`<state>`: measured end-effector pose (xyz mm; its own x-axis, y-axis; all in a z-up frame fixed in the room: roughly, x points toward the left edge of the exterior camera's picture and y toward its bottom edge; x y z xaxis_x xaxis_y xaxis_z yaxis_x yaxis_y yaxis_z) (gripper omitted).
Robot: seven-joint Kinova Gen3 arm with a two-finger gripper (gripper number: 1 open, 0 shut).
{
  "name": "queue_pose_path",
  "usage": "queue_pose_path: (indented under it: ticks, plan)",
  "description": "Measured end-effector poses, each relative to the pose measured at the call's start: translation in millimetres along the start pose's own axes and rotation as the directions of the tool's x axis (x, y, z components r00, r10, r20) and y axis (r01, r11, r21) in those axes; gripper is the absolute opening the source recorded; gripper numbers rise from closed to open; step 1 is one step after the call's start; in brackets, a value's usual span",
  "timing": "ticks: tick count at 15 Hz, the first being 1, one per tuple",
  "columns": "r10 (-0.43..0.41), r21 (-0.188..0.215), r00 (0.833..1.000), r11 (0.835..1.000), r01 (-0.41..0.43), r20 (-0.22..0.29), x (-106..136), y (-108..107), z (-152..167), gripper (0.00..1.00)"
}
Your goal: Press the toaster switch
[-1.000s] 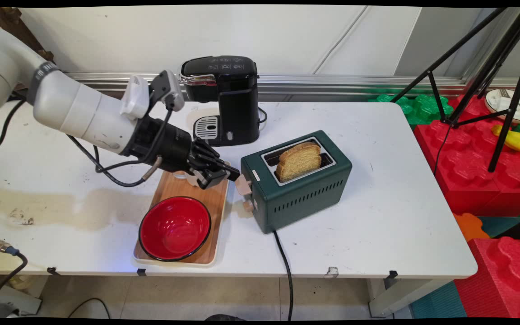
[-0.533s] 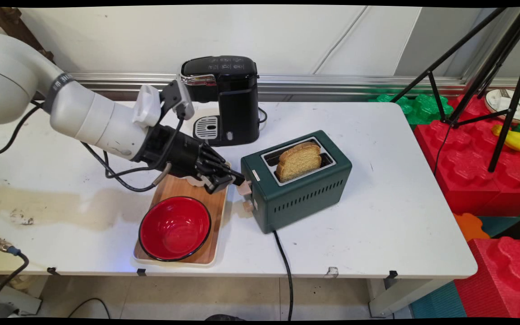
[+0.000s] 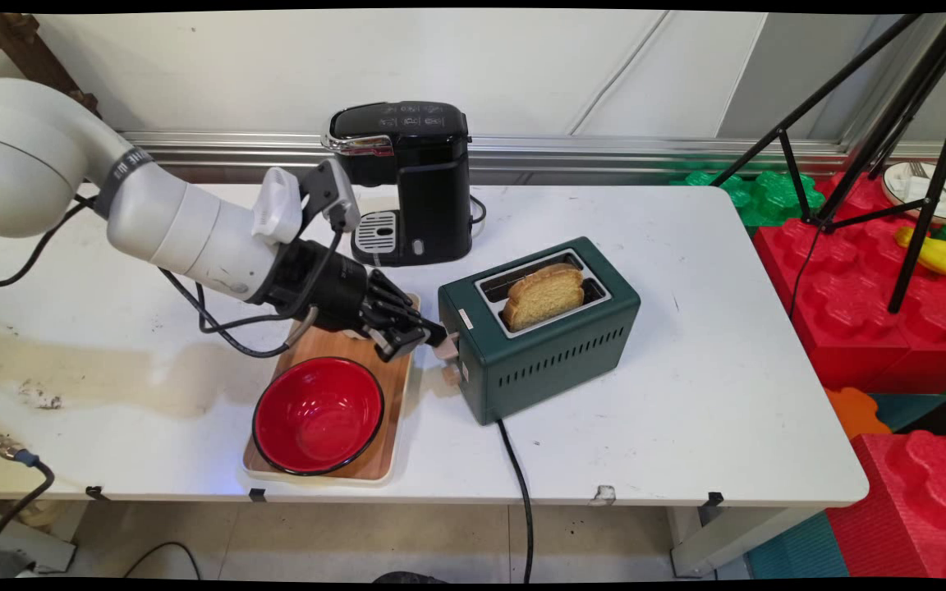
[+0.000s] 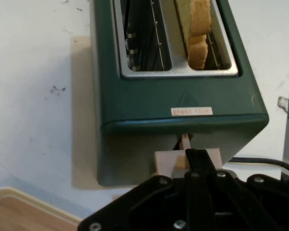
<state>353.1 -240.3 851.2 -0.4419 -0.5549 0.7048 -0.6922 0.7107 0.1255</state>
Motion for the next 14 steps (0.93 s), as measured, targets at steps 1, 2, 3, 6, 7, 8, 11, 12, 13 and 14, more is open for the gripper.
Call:
queue_pose_path:
  ticks: [1,2,3,6,7,8,11,12,13,14]
  plan:
    - [0.001,-0.001,1.0,1.0,-0.001,0.001,-1,0,1,0.0]
    - [0.002,-0.003,1.0,1.0,-0.002,0.004,-2,-1,3,0.0]
    - [0.003,-0.004,1.0,1.0,-0.003,0.005,-3,-1,4,0.0]
    - [0.008,-0.007,1.0,1.0,-0.008,0.012,-8,-3,10,0.0]
    - [0.01,-0.009,1.0,1.0,-0.009,0.013,-10,-3,11,0.0]
    - [0.011,-0.01,1.0,1.0,-0.011,0.016,-11,-3,13,0.0]
    - [0.015,-0.013,1.0,1.0,-0.015,0.022,-16,-4,17,0.0]
    - [0.017,-0.013,1.0,1.0,-0.016,0.024,-18,-4,18,0.0]
    - [0.018,-0.014,1.0,1.0,-0.018,0.025,-19,-5,19,0.0]
    - [0.02,-0.014,0.999,1.0,-0.02,0.026,-20,-5,19,0.0]
